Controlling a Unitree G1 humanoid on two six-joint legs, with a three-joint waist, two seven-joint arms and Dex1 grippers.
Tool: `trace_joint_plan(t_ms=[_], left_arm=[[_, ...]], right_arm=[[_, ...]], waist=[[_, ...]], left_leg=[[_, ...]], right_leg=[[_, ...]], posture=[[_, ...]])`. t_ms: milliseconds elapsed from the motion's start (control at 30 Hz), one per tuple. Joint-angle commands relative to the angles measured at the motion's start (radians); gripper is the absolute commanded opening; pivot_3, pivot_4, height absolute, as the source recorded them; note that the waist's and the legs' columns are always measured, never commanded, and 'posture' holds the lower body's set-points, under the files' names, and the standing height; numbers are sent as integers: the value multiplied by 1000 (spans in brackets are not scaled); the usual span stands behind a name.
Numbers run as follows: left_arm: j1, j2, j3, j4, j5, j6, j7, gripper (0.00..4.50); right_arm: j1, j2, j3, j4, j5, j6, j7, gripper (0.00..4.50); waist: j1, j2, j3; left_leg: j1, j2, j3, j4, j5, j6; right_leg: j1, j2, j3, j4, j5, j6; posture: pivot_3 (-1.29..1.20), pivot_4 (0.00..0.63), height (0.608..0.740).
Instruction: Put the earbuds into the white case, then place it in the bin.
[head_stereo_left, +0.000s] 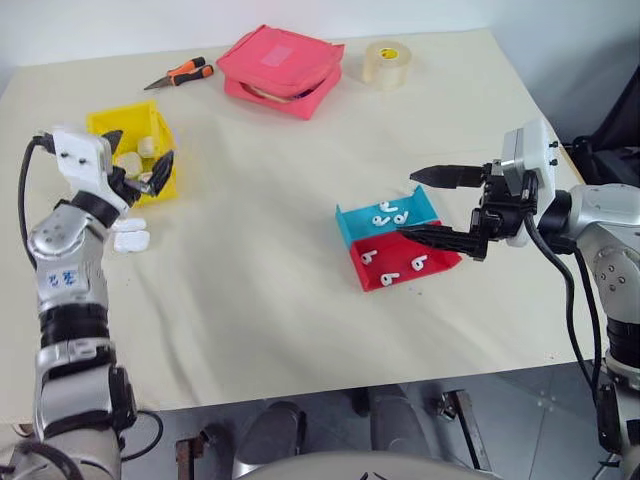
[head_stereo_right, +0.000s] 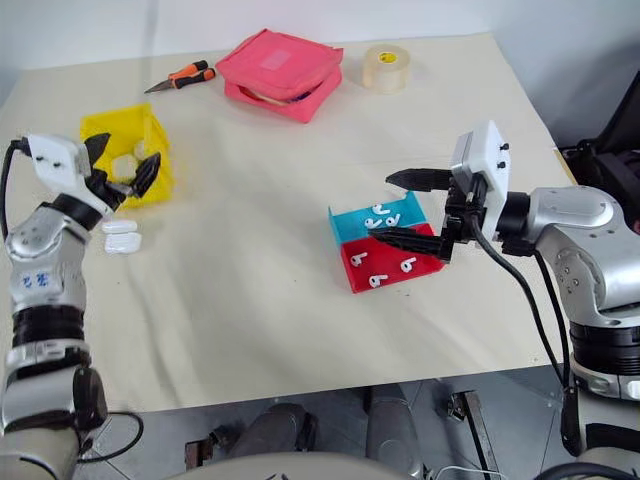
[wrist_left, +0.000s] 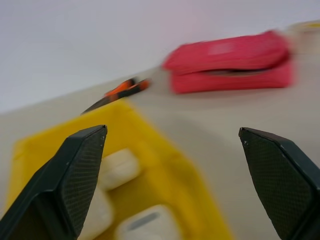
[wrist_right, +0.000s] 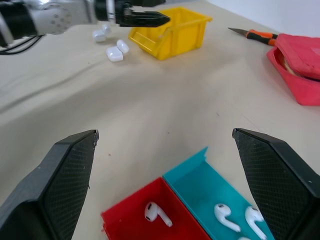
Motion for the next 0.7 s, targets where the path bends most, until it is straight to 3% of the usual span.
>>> trace_joint_plan(t_ms=[33,167,333,500,700], left_arm=[[88,43,42,-182,-96,42,-95,4485],[227,61,73,-355,-253,131,-265,4485],[395,116,72,-487,-352,255,-413,4485],[517,155,112,-486,-345,206,-532,4485],[532,157,127,-448,-331,184,-562,4485]], right_arm=[[-18,-14,-4,17,-17,-47,35,4500],[-1,-34,7,35,-29,-60,96,4500],[72,-72,7,53,-65,-125,193,4500],[171,-135,-23,69,-87,-187,263,4500],[234,-108,-71,69,-77,-193,203,4500]], waist=[[0,0,0],[0,1,0],[9,1,0],[8,1,1],[8,2,1]], left_leg=[[0,0,0,0,0,0],[0,2,1,0,-1,1],[1,2,1,0,-2,0],[1,3,3,0,-3,1],[2,5,4,0,-4,0]], right_leg=[[0,0,0,0,0,0],[0,0,0,0,0,-1],[1,1,-1,0,0,-1],[1,1,-1,0,0,-2],[1,3,-1,0,0,-4]], posture=[[0,150,740],[0,150,740],[0,150,740],[0,150,740],[0,150,740]])
